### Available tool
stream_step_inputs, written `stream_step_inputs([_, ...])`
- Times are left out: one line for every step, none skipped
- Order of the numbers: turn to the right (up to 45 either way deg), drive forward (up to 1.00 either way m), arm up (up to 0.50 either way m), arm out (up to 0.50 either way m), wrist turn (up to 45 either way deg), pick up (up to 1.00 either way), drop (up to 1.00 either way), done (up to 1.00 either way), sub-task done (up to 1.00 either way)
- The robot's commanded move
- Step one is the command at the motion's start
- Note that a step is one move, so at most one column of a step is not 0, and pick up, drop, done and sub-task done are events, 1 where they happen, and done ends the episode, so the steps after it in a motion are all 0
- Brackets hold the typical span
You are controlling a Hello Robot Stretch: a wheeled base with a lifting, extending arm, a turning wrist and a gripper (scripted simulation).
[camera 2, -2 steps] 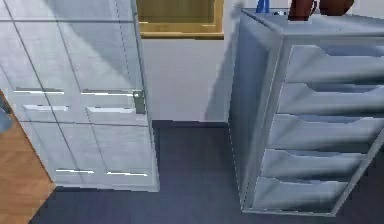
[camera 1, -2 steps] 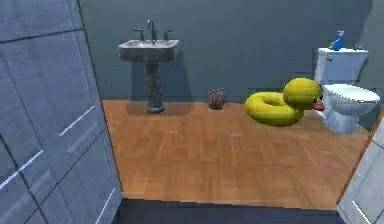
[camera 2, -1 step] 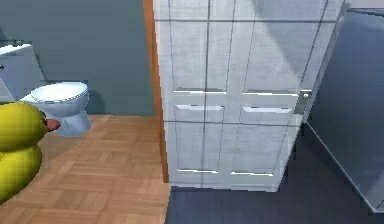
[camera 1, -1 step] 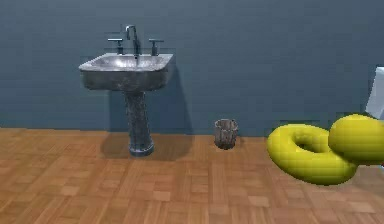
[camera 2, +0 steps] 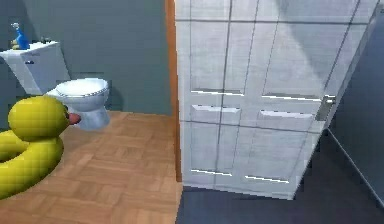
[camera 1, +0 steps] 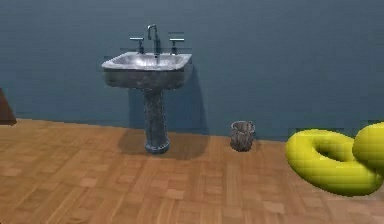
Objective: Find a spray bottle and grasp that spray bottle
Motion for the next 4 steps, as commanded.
stream_step_inputs([0.0, 0.50, 0.00, 0.00, 0.0, 0.00, 0.00, 0.00, 0.00])
stream_step_inputs([-21.0, 0.00, 0.00, 0.00, 0.0, 0.00, 0.00, 0.00, 0.00])
stream_step_inputs([0.0, 0.35, 0.00, 0.00, 0.0, 0.00, 0.00, 0.00, 0.00])
stream_step_inputs([-36.0, 0.00, 0.00, 0.00, 0.0, 0.00, 0.00, 0.00, 0.00])
